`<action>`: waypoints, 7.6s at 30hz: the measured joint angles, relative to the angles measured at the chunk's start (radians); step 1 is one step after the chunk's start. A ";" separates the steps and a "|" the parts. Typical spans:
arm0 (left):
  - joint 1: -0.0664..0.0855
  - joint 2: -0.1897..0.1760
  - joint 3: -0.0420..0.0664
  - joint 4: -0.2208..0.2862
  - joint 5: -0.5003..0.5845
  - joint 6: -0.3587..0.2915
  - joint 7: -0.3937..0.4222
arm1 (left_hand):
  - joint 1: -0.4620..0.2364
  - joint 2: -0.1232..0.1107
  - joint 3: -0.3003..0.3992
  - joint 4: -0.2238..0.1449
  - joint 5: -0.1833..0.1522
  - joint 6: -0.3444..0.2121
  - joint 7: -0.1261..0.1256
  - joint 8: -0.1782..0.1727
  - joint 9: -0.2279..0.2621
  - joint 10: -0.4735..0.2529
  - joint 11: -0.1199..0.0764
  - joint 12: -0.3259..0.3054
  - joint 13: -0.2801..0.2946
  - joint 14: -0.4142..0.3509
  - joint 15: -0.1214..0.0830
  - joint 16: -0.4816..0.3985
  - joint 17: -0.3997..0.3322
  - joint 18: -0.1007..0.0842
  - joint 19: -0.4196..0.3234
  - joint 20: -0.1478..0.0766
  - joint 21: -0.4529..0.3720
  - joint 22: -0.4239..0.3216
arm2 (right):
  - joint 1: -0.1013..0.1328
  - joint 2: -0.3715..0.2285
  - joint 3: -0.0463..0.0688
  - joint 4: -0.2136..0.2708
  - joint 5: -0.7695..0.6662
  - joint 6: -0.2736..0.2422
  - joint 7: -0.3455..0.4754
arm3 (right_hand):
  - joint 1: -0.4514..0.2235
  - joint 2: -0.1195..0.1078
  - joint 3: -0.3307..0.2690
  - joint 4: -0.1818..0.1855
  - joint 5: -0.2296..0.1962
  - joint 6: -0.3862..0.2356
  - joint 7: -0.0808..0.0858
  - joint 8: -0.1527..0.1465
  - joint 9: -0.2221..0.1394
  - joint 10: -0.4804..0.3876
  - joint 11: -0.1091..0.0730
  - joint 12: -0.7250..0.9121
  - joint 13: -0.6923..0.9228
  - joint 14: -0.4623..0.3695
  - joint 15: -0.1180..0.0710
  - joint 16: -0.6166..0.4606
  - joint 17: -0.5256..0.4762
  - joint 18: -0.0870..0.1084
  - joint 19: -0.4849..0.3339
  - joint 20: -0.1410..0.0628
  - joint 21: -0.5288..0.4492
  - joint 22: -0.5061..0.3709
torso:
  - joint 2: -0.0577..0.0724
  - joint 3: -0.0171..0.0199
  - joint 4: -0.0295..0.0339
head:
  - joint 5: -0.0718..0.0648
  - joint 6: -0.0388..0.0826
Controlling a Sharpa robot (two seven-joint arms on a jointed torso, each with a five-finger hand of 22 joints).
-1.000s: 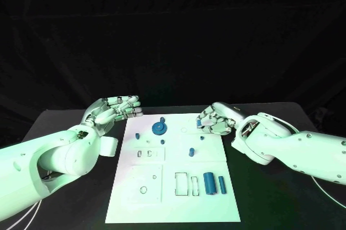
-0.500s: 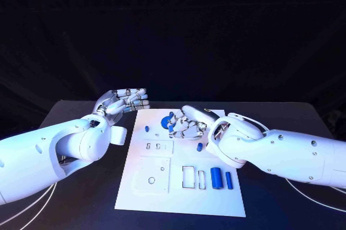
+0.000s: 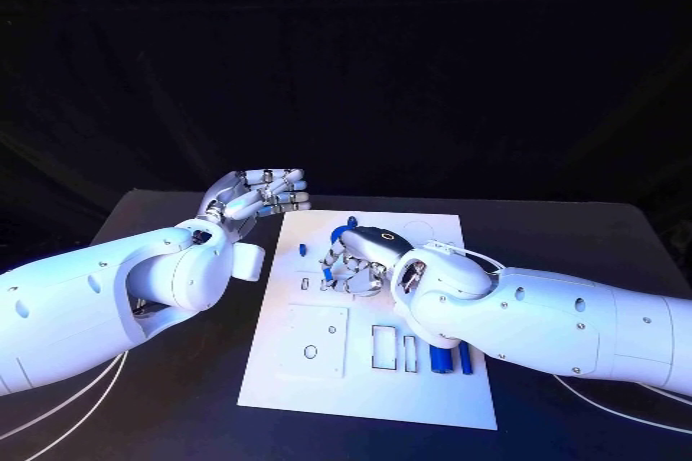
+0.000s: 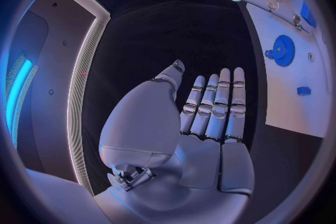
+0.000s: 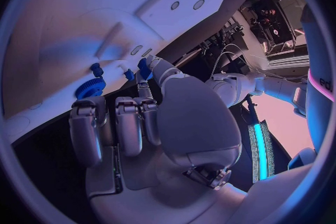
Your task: Assemble the parts on the task board
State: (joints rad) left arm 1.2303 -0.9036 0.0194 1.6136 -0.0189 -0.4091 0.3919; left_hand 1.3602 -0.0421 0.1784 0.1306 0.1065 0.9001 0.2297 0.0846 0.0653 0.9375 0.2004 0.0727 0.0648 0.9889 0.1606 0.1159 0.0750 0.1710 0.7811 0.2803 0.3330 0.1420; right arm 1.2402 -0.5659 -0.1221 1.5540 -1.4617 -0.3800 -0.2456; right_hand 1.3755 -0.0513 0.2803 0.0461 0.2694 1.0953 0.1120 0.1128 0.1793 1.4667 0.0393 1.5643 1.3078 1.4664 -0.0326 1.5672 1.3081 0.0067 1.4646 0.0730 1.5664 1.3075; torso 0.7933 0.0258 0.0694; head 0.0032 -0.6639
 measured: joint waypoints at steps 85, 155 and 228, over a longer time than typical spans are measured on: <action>0.000 -0.006 0.000 0.008 0.003 0.002 -0.010 | 0.000 0.000 0.003 -0.003 0.000 0.000 0.000 0.000 0.000 0.000 0.000 0.000 0.000 0.004 0.004 0.000 0.000 0.000 0.000 0.000 0.000 0.000 | -0.022 0.018 0.001 -0.021 -0.099 0.070 -0.072 | -0.076 -0.041 -0.031 0.017 -0.018 -0.047 0.029 -0.034 -0.006 -0.001 0.007 -0.010 0.000 0.000 0.008 0.000 -0.001 0.000 0.004 0.004 0.000 0.000 | 0.000 0.0004 -0.0011 | 0.003 -0.006; 0.058 0.167 -0.006 -0.163 -0.929 0.474 -0.967 | -0.164 0.074 -0.329 0.160 0.000 0.061 -0.171 0.450 0.415 0.382 -0.211 1.165 1.037 0.477 -0.227 1.274 1.233 -0.094 0.629 -0.257 1.084 1.090 | 0.121 -0.407 0.014 0.142 0.536 -0.140 0.196 | -0.074 -0.060 -0.266 0.196 -0.003 -0.144 0.038 0.038 -0.048 -0.061 0.032 -0.183 0.000 -0.003 0.028 -0.068 0.000 0.000 0.002 0.027 -0.079 0.000 | -0.059 0.0121 -0.0111 | 0.025 -0.041; 0.067 0.316 -0.022 -0.259 -1.026 0.630 -1.042 | -0.180 0.093 -0.353 0.160 0.000 0.046 -0.179 0.481 0.460 0.387 -0.216 1.178 1.049 0.480 -0.231 1.274 1.232 -0.094 0.647 -0.261 1.104 1.128 | 0.116 -0.370 0.012 0.115 0.512 -0.148 0.156 | -0.082 -0.053 -0.304 0.210 0.056 -0.145 0.038 0.046 -0.054 -0.070 0.024 -0.195 0.000 0.000 0.025 -0.095 -0.001 0.015 0.002 0.027 -0.114 0.000 | -0.056 0.0120 -0.0098 | 0.015 -0.070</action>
State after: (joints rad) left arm 1.2970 -0.5879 -0.0031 1.3549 -1.0445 0.2205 -0.6506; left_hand 1.1799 0.0512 -0.1750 0.2908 0.1065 0.9463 0.0512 0.5651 0.5258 1.3250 -0.0155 1.2511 1.1140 1.4692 -0.0700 1.3900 1.3074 0.0774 1.4279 0.0195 1.4368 1.2698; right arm 1.3564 -0.9363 -0.1106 1.6691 -0.9495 -0.5281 -0.0892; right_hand 1.2935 -0.1040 -0.0234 0.2566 0.3252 0.9507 0.1498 0.1586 0.1248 1.3971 0.0628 1.3693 1.3081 1.4665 -0.0074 1.4721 1.3074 0.0220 1.4665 0.1000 1.4522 1.3078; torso 0.7377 0.0378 0.0596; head 0.0186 -0.7339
